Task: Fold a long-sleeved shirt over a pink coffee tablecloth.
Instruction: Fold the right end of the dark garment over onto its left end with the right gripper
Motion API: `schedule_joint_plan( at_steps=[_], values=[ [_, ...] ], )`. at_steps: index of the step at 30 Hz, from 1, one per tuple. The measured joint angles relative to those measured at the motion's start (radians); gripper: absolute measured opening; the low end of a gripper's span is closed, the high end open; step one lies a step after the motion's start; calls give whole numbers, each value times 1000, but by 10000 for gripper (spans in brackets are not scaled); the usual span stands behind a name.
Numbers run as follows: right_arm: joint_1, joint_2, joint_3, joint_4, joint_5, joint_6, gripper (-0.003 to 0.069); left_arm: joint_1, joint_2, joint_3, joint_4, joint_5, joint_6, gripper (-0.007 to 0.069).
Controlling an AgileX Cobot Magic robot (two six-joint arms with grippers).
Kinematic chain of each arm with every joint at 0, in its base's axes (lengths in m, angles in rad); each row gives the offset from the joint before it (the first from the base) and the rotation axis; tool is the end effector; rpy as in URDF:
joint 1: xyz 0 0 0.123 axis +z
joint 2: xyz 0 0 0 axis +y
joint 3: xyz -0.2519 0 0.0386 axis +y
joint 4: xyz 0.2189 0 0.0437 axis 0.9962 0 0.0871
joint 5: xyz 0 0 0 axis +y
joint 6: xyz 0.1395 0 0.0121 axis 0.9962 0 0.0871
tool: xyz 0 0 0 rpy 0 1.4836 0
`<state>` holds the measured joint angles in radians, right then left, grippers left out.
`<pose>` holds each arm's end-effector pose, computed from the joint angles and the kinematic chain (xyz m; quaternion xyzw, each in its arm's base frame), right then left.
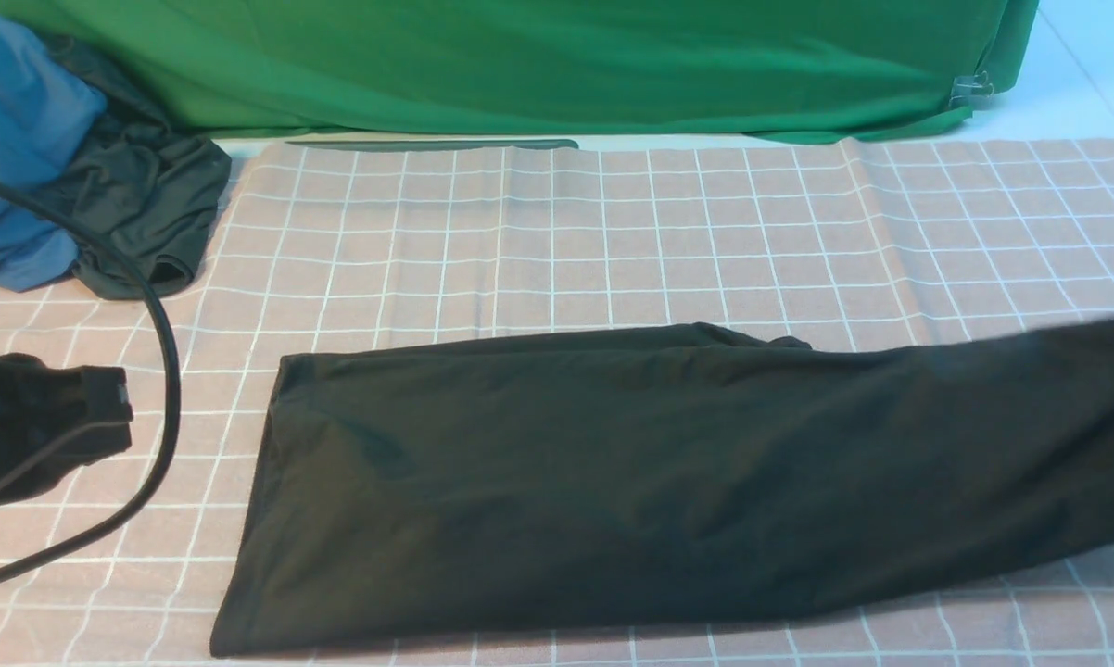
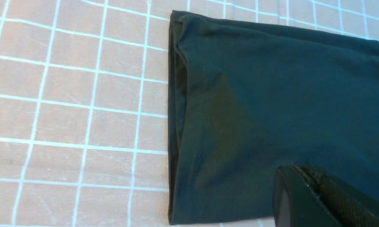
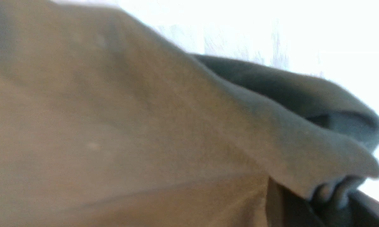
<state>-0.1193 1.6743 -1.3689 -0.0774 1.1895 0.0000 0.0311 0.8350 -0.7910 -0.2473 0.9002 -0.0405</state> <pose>0.3057 -0.0468 0.2076 0.0480 0.9948 -0.0418 0.0790 0.1724 -0.0215 0.2671 -0.0713 0.9279 -0.1189 0.3461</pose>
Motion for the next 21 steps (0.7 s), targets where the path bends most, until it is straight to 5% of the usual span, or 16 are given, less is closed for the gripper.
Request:
schedule_joint_plan(
  at_steps=[9,21],
  values=[
    [223,-65,-193,254,22,21,136,0,-2,0,-35,-1,2,13],
    [618,3,-219,321,-243,191,136,0,-2,0,-56,-1,4,13]
  ],
)
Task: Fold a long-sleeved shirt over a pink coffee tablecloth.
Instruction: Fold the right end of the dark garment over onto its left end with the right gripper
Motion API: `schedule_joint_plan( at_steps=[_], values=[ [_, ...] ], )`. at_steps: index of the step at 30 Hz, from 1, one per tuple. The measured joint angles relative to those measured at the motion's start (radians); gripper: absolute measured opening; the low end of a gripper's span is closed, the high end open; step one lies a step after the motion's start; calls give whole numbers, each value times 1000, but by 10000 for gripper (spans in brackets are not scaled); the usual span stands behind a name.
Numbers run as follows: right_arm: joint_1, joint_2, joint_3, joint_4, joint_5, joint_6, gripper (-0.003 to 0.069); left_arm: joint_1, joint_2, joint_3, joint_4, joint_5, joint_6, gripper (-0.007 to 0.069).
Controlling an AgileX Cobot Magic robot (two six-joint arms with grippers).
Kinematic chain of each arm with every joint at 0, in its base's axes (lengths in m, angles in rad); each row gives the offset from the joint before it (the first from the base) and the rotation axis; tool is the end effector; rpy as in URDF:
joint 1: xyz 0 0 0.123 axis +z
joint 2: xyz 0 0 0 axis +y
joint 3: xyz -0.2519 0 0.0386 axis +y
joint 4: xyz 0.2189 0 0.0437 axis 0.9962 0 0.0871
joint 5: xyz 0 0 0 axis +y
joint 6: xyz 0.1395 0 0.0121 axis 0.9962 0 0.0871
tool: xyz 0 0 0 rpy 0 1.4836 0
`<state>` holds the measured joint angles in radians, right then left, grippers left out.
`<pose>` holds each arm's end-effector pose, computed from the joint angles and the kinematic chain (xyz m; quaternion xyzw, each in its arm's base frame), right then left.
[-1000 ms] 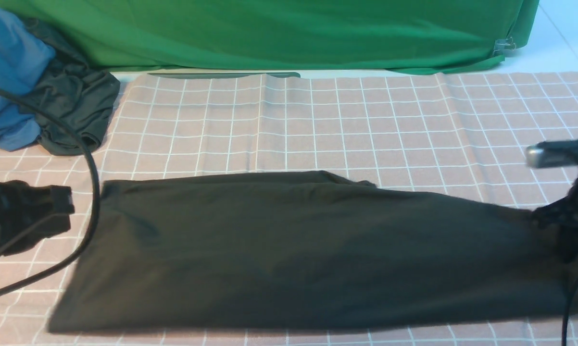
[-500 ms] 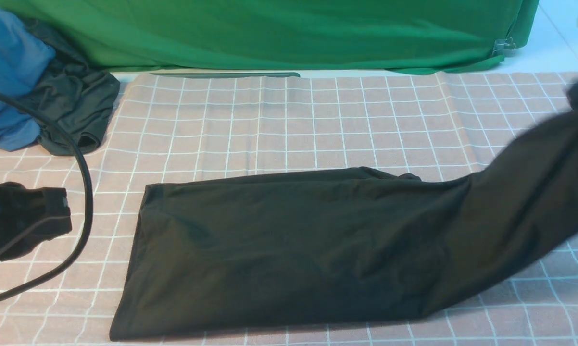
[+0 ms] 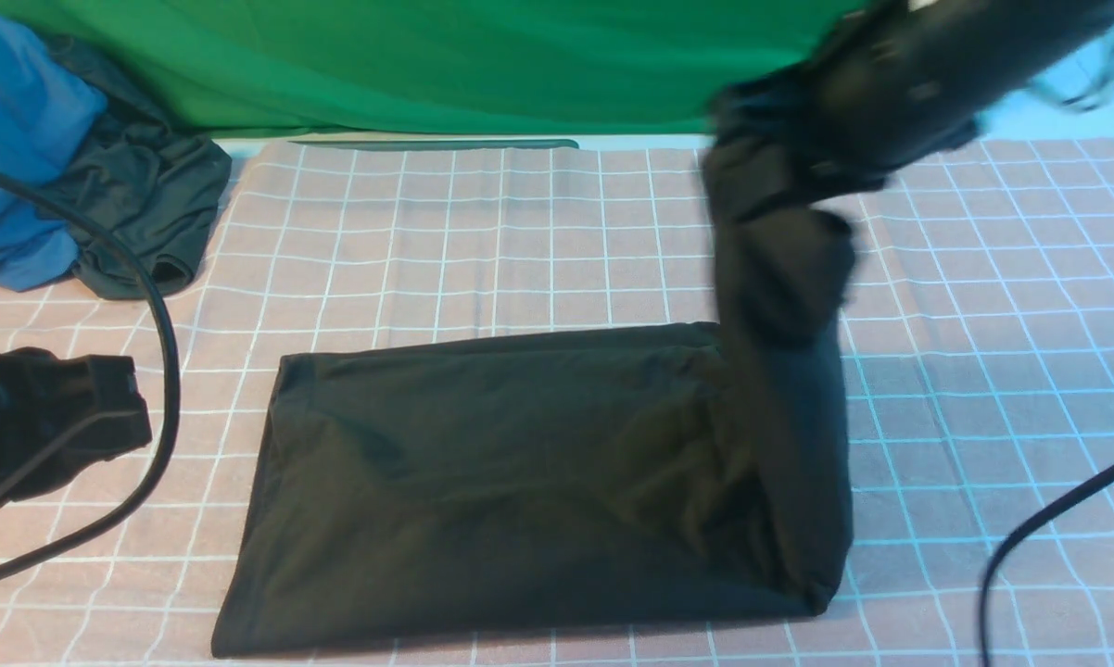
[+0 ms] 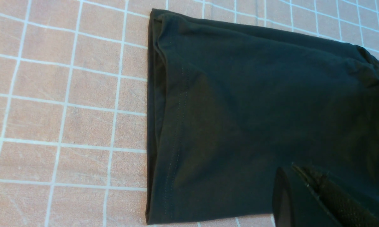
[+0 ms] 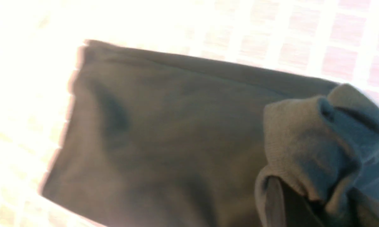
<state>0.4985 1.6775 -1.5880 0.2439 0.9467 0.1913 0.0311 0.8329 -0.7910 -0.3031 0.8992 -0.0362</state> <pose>0.3106 0.2004 0.2828 -0.1075 0.9396 0.2116 0.2466 0.1723 -0.0274 0.2692 -0.0776 0.9236 -0.1445 0.3464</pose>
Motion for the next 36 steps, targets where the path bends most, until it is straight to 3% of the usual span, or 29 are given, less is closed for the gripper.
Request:
schedule_joint_plan(
  at_steps=[14,26,31,36],
  values=[
    [257,259,0,176,-340,35,136,0,0,0,0,0,2,13],
    [345,340,-36,203,-462,41,143,0,0,1,0,0,13,13],
    [346,367,-40,222,-534,75,250,0,0,1,0,-1,13,13],
    [346,395,-68,249,-562,94,445,0,0,1,0,-3,15,13]
  ],
)
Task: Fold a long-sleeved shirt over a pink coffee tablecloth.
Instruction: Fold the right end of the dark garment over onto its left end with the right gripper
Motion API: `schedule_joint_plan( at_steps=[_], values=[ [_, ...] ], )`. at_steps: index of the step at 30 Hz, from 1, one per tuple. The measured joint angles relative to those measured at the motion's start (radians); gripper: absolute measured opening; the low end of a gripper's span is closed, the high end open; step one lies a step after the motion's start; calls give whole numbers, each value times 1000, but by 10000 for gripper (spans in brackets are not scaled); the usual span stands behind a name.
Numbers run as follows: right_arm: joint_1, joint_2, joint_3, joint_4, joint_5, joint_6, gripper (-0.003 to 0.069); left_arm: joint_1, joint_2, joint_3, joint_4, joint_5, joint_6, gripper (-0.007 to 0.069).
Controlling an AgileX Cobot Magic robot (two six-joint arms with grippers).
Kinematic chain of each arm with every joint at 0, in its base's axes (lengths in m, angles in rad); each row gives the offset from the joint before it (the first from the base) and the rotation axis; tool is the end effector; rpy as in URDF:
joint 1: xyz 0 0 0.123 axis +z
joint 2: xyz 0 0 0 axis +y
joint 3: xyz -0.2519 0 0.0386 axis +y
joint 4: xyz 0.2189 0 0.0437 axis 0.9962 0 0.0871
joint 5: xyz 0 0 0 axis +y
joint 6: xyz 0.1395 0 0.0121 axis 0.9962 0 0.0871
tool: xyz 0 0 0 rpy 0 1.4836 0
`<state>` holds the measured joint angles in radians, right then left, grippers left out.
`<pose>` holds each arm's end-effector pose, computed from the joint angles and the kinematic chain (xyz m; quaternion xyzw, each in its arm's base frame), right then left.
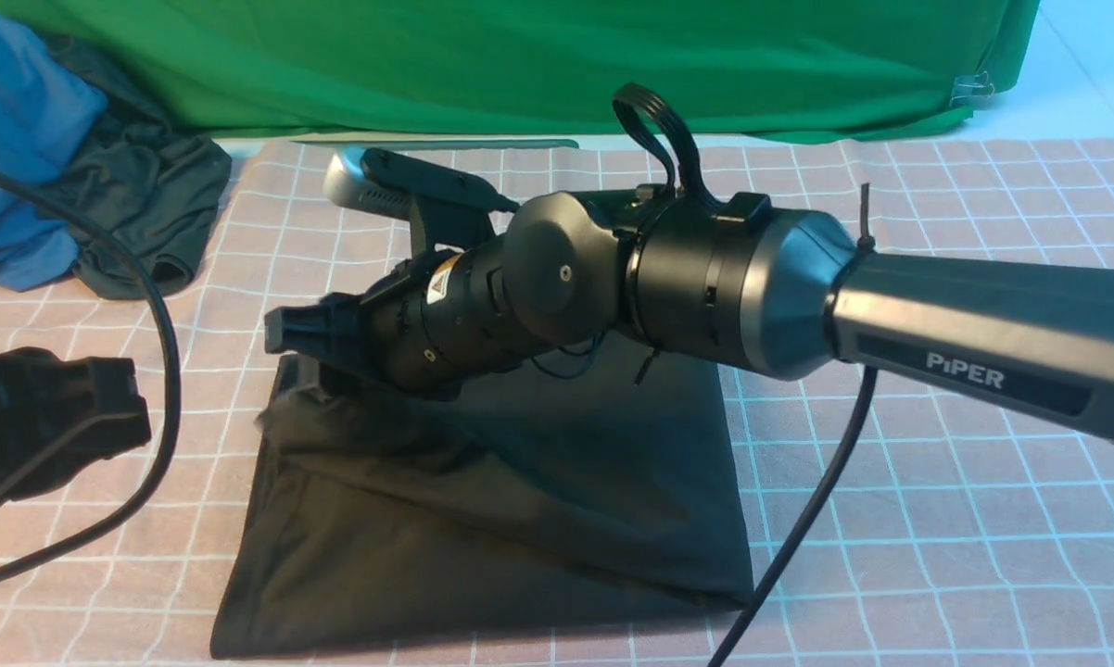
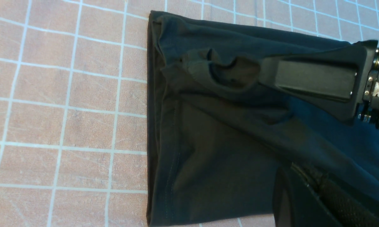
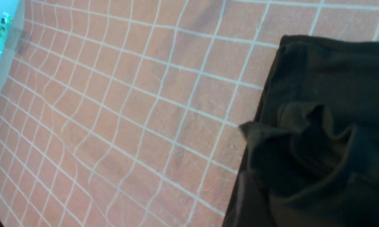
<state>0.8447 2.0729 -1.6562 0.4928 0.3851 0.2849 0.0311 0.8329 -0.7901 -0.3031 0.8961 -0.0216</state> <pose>0.3005 0.3760 0.1907 -0.0827 0.8942 0.3652 0.2452 0.1725 -0.0273 0.2692 -0.0712 0.9238 -0.1419 0.3485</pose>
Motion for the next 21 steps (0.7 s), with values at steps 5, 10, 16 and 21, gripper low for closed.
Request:
schedule_joint_plan(
  at_steps=[5,10,16,21],
  values=[
    [-3,3,-52,0,94,-110,453,0,0,0,0,0,3,13],
    [-43,3,-141,-189,323,-237,246,0,0,0,0,1,7,13],
    [-112,11,-151,-349,382,-193,39,0,0,0,0,8,13,13],
    [-131,55,-152,-354,376,-186,39,0,0,0,0,8,22,13]
  ],
)
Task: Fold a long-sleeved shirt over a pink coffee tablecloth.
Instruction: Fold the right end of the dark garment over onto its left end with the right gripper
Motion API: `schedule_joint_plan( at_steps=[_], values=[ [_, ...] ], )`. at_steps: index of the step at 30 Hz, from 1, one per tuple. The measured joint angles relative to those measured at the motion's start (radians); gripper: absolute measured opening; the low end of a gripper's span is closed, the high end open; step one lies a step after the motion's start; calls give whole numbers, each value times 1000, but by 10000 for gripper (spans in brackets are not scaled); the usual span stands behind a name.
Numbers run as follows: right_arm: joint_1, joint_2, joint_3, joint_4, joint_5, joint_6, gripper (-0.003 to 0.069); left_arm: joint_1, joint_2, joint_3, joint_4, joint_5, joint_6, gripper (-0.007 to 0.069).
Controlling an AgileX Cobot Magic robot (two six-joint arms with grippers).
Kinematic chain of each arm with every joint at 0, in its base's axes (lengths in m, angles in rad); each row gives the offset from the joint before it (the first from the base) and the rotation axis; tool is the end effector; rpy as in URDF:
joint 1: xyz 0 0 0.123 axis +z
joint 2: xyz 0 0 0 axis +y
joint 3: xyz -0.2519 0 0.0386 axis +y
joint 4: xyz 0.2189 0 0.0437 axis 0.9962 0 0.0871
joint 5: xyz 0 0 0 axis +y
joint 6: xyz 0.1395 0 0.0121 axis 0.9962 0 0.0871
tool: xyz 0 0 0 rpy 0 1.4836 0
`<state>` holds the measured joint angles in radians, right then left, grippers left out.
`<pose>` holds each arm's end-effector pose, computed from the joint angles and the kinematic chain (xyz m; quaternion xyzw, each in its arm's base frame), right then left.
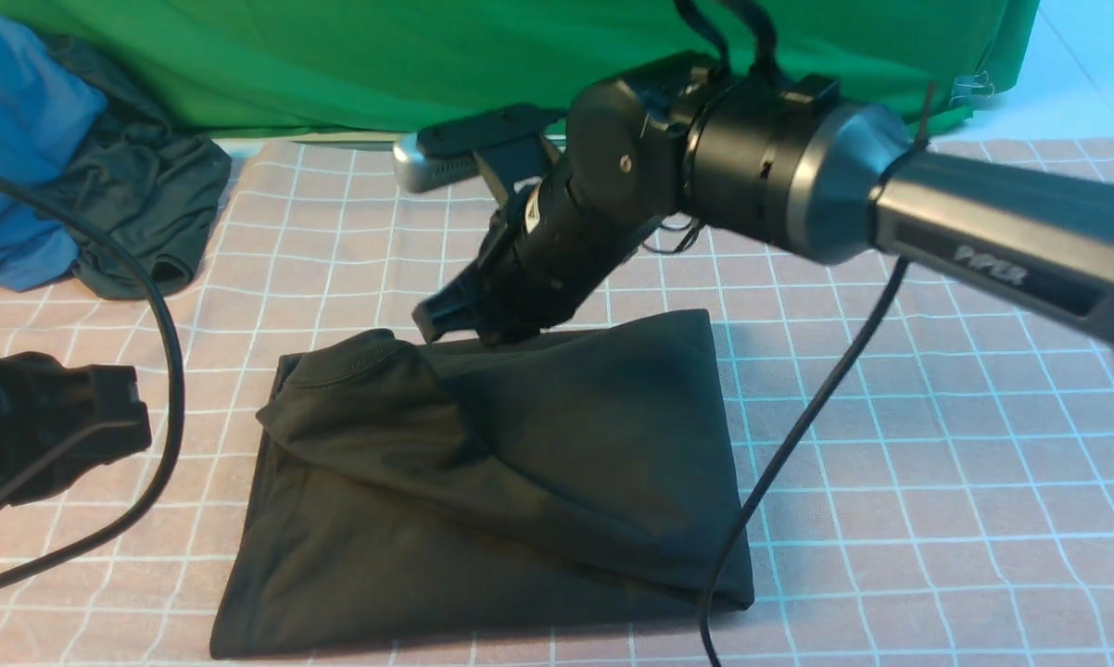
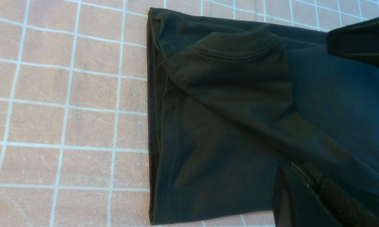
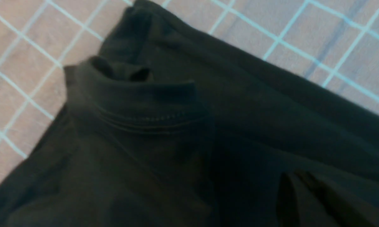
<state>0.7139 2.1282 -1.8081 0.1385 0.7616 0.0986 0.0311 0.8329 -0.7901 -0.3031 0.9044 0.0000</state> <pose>0.3419 0.3139 0.1724 -0.2568 0.9220 0.1672 0.2367 0.1717 -0.0275 0.2685 -0.0606 0.9259 -0.1384 0.3462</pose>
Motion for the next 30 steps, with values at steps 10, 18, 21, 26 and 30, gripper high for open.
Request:
schedule_joint_plan(
  at_steps=[10,18,21,26,30],
  values=[
    [24,102,0,210,30,-156,38,0,0,0,0,0,0,13],
    [94,94,-10,364,161,-261,38,0,0,0,0,-1,0,13],
    [102,94,-20,369,196,-264,38,0,0,0,0,-1,0,13],
    [85,94,-104,327,256,-279,39,0,0,0,0,-2,0,13],
    [47,90,-202,213,306,-230,38,0,0,0,0,-2,0,13]
  ],
)
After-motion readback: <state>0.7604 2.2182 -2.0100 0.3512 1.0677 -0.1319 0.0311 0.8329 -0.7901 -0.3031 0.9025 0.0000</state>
